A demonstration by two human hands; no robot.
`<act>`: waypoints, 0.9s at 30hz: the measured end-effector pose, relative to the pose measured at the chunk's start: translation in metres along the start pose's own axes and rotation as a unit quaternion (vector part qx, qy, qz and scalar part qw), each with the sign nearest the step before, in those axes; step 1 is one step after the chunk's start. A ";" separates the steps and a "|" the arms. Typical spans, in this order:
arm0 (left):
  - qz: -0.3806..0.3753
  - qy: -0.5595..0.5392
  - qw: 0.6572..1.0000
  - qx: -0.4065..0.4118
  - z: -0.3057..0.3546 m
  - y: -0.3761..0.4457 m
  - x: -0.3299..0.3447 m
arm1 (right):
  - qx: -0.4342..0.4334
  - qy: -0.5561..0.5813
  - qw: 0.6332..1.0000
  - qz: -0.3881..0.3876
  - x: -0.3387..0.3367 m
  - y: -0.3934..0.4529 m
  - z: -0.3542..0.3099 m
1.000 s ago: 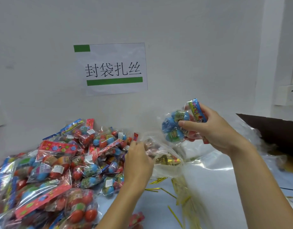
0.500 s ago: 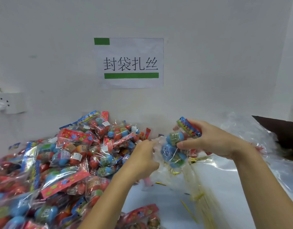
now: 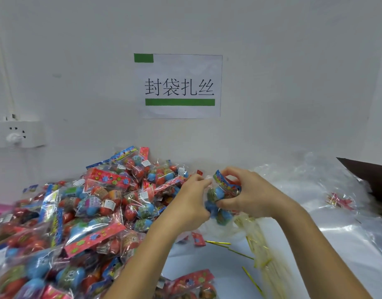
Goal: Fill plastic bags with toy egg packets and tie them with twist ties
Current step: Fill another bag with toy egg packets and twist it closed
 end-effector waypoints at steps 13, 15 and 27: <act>-0.017 0.004 0.998 0.059 0.019 -0.003 -0.017 | 0.002 -0.090 0.995 -0.041 0.046 0.013 0.011; -0.005 0.003 0.997 0.071 0.022 -0.004 -0.017 | 0.012 -0.075 0.997 0.006 0.042 0.015 0.015; 0.183 0.047 0.980 -0.057 0.022 -0.006 -0.014 | 0.074 0.073 0.967 0.233 0.020 0.016 0.025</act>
Point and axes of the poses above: each hand's wrist, its own y-axis towards the middle knuckle, its own x-axis out of the palm, z = x × y, the point moved 4 cm from there along y, towards the middle knuckle, and after that the axes turned 1 degree about x, right-handed, at the moved point
